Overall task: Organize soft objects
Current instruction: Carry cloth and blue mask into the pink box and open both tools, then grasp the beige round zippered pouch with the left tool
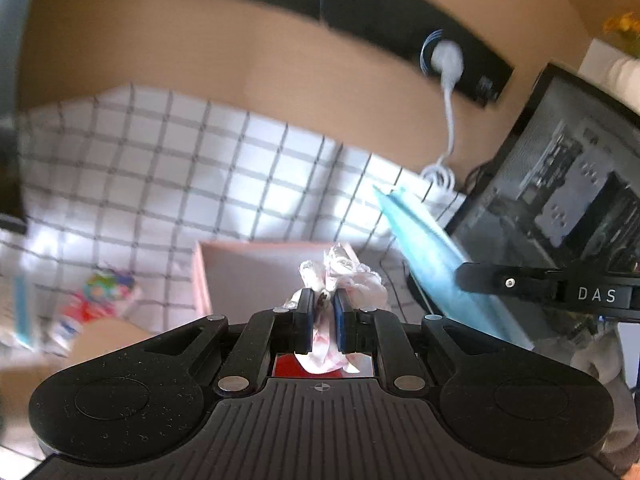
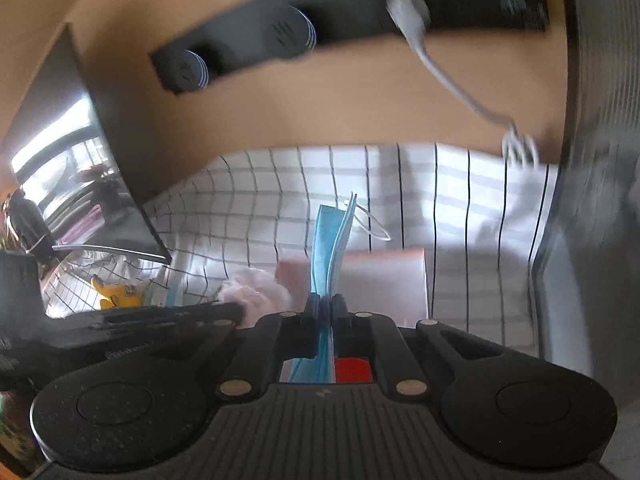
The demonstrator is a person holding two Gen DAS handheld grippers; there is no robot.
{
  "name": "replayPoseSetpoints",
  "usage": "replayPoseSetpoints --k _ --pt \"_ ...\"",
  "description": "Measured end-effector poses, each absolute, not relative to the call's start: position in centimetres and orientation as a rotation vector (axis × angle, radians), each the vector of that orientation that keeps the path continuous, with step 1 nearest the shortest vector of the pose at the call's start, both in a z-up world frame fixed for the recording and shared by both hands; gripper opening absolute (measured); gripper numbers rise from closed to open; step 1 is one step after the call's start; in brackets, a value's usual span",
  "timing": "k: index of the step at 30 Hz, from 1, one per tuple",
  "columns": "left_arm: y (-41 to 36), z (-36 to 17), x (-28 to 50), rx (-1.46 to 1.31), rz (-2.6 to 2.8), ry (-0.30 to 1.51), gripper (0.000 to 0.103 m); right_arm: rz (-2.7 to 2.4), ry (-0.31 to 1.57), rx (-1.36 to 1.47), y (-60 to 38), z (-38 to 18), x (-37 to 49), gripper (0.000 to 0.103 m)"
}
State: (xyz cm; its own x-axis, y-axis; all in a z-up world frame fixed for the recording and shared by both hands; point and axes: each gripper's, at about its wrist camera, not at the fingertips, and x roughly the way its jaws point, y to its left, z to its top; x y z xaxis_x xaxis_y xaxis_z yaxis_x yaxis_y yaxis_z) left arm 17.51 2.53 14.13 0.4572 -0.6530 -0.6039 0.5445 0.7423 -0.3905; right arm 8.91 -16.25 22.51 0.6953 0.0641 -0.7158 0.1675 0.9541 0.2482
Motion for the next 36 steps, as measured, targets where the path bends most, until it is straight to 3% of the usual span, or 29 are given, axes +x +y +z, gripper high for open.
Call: replayPoseSetpoints --k 7,15,21,22,26,32,36 --pt "-0.4 8.2 21.5 -0.201 -0.722 0.955 0.02 -0.072 0.897 0.436 -17.7 17.4 13.5 0.006" --pt "0.0 6.7 21.7 -0.117 -0.673 0.895 0.02 -0.13 1.054 0.345 -16.6 8.8 17.6 0.006" --pt "-0.2 6.9 21.5 -0.046 -0.668 0.841 0.02 -0.242 1.016 0.168 -15.8 8.0 17.0 0.007" --pt "0.0 6.9 21.7 -0.064 -0.651 0.842 0.02 -0.238 1.014 0.171 -15.9 8.4 16.7 0.013" --pt "2.7 7.9 21.8 -0.197 -0.602 0.811 0.02 -0.235 0.954 0.151 -15.5 11.0 15.1 0.056" --pt "8.9 12.4 19.1 -0.215 -0.618 0.759 0.02 -0.189 0.814 -0.001 -12.9 15.7 11.2 0.07" --pt "14.9 14.7 16.3 -0.216 -0.549 0.737 0.02 -0.084 0.776 -0.023 -9.9 17.2 9.5 0.074"
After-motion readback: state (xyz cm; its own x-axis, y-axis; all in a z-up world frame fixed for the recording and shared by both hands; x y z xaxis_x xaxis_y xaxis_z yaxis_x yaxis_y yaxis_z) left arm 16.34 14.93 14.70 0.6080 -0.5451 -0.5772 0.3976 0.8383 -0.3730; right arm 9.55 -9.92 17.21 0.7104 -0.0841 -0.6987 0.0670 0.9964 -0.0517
